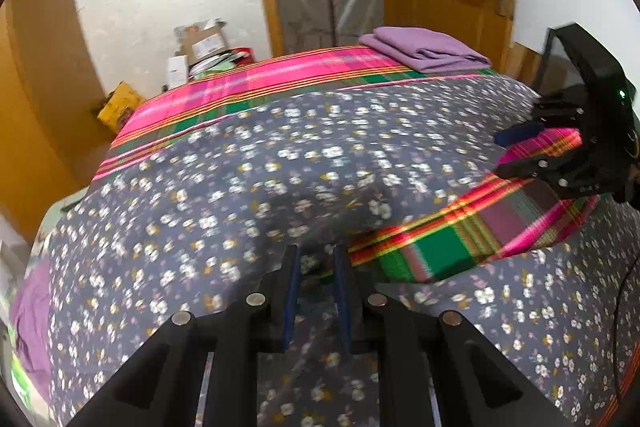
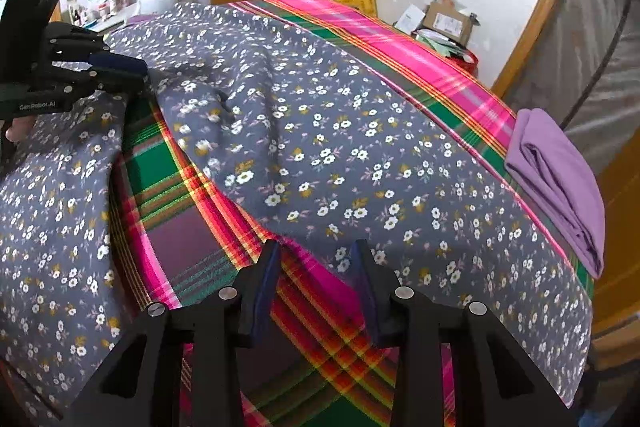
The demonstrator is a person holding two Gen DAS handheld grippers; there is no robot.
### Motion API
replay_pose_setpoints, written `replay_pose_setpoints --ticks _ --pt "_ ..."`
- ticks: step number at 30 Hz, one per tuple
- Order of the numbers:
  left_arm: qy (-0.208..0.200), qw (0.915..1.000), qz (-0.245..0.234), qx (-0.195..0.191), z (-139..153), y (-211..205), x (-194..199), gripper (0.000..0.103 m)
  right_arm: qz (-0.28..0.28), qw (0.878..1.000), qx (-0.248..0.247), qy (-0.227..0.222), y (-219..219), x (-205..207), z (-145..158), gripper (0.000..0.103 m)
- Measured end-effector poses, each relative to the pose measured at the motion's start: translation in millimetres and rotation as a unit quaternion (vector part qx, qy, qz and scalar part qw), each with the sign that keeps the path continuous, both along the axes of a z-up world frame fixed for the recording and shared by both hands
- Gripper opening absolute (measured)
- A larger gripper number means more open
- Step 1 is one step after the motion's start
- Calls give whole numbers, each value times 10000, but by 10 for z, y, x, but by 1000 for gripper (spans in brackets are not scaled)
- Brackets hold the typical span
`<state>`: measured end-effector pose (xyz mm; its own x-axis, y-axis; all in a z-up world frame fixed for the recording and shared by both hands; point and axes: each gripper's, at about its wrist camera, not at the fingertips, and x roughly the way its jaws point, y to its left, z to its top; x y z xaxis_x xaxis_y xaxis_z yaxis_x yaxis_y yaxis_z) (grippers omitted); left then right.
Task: Fold clothes
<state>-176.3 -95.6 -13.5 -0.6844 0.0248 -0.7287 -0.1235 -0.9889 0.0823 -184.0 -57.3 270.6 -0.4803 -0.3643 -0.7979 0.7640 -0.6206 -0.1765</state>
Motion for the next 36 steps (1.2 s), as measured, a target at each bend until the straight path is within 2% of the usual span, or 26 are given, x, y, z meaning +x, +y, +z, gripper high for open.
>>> replay_pose_setpoints --ticks 4,10,14,16,17,20,26,30,32,34,36 --pt "-16 9991 127 403 -4 -127 64 21 -20 10000 -29 7 3 -20 -15 38" --pt "-178 9980 -130 600 -43 -26 35 21 -59 10000 -26 -3 -28 -39 -8 38" --pt "-366 9976 -98 576 -104 13 -64 21 -94 9999 -22 -43 -41 -47 -4 37" --pt "-409 9973 -21 613 -126 -4 -92 12 -86 9999 -52 -44 -40 -33 7 21" --pt "-380 9971 28 663 -119 -26 -85 8 -81 9999 -67 -44 -40 -27 12 8" --pt "-121 9960 116 879 -6 -109 61 6 -68 9999 -113 -44 -40 -6 28 5" --pt "174 9930 117 1164 160 -212 340 5 40 9996 -281 -53 55 102 105 5" --pt "-125 9941 44 1073 9 -182 331 5 85 9996 -95 -249 73 124 -20 5" --pt "-193 9933 27 1138 -27 -178 349 5 22 9991 -292 -306 118 137 29 6" --pt "-204 9928 7 1178 -29 -179 374 6 -73 9979 -568 -295 156 154 125 10" --pt "-252 9915 63 1274 -16 -209 382 7 -186 9959 -836 -275 166 169 220 21"
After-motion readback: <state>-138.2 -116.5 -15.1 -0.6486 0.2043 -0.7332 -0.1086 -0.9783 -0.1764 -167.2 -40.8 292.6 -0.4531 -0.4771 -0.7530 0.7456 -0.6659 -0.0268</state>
